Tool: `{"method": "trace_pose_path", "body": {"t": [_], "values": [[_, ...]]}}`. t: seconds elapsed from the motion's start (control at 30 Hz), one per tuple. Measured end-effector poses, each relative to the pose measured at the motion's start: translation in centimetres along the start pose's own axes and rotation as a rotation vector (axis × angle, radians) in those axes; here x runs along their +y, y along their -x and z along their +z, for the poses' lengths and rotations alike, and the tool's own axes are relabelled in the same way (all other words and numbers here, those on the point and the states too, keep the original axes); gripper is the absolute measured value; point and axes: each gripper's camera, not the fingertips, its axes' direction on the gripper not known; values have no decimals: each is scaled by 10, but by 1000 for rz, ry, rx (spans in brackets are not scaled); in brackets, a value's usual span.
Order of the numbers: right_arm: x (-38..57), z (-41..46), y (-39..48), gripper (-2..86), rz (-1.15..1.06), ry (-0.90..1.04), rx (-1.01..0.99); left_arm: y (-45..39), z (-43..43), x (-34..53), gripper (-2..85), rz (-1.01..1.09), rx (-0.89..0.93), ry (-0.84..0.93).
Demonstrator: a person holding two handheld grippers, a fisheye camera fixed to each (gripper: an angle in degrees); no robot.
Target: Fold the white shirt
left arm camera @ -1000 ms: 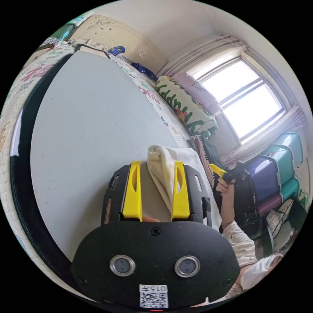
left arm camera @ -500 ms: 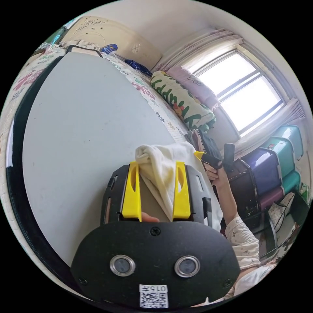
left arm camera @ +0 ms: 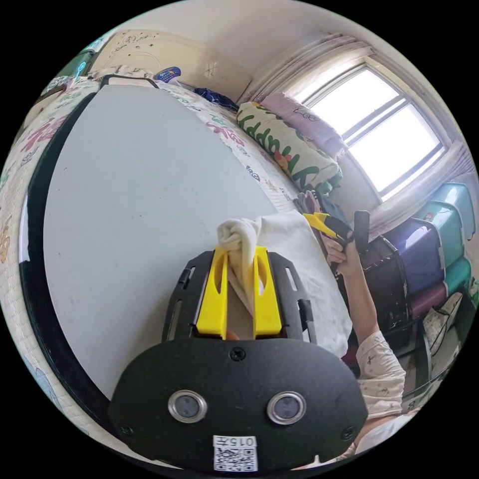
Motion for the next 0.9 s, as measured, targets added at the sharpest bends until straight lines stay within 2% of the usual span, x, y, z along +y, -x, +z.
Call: {"method": "trace_pose_path", "body": {"t": [0.1,0.23,0.47,0.67,0.77,0.9], "values": [[0,10,-8,138,-21,46,27,14,-3,14,77,0,4,-5],[12,24,-33,120,-26,115,-61,35,-9,35,75,1,12,-21],[54,1,-78,78,-45,56,-100,70,-28,72,72,20,87,-83],[117,-62,-84,62,-192,-92,-106,70,-63,108,69,135,125,-166],[152,-113,-76,58,-265,-173,-156,37,-103,133,67,253,137,-251],[213,-193,-49,55,-437,-308,-265,-21,-178,207,67,422,84,-428]]}}
